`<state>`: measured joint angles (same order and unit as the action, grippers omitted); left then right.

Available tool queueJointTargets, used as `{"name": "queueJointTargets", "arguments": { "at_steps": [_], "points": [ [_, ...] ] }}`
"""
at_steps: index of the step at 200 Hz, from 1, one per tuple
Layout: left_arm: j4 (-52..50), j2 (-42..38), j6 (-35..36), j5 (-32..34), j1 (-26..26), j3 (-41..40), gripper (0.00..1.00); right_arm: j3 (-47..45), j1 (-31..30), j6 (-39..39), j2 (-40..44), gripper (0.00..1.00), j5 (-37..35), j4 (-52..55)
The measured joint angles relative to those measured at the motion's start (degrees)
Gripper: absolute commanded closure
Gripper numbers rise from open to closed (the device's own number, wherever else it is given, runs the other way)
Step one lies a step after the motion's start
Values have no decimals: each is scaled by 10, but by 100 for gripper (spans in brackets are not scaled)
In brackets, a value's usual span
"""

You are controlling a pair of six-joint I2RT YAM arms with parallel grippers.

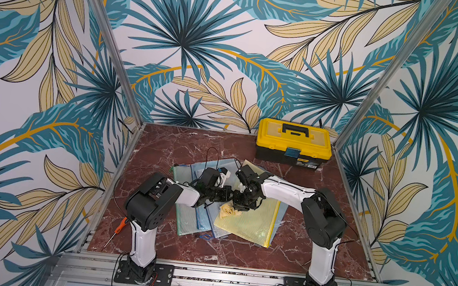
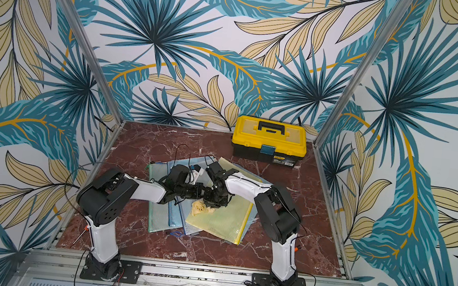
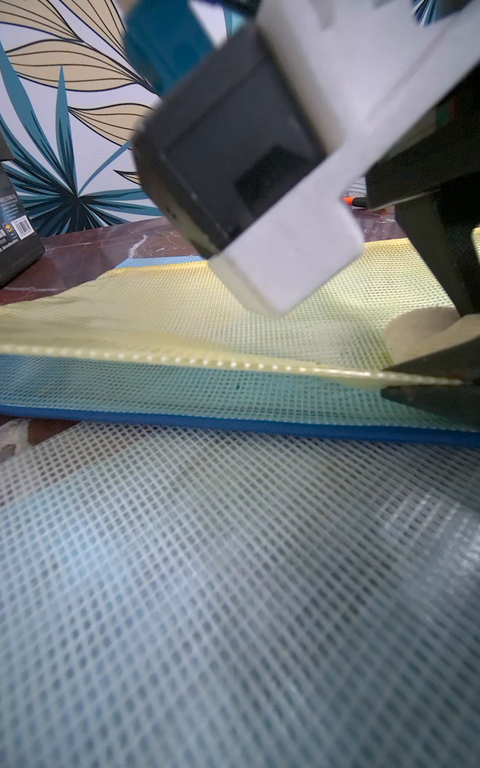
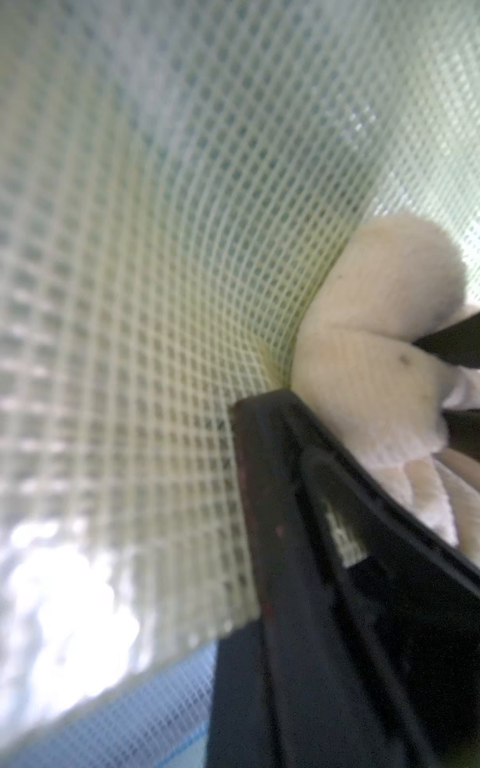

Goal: Wipe the document bag
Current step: Wipe the dirt from the document bag.

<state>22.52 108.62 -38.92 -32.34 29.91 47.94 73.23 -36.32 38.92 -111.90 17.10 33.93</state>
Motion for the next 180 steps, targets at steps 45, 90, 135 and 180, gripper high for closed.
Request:
{"name": "queueJointTargets", "arguments": {
  "at_steps": [45,90,135,180],
  "points": [
    [5,0,0,-3,-1,0,100,-88,90,-12,72,100,-4,-17],
    [5,0,-1,-2,-2,0,100,-9,3,-7,29,100,-58,40],
    [-6,0,0,-2,-8,-1,100,56,-60,12,-24,100,-45,38],
    [-5,0,0,-3,-10,-1,100,-38,-36,14,27,100,-22,-36]
  ]
}}
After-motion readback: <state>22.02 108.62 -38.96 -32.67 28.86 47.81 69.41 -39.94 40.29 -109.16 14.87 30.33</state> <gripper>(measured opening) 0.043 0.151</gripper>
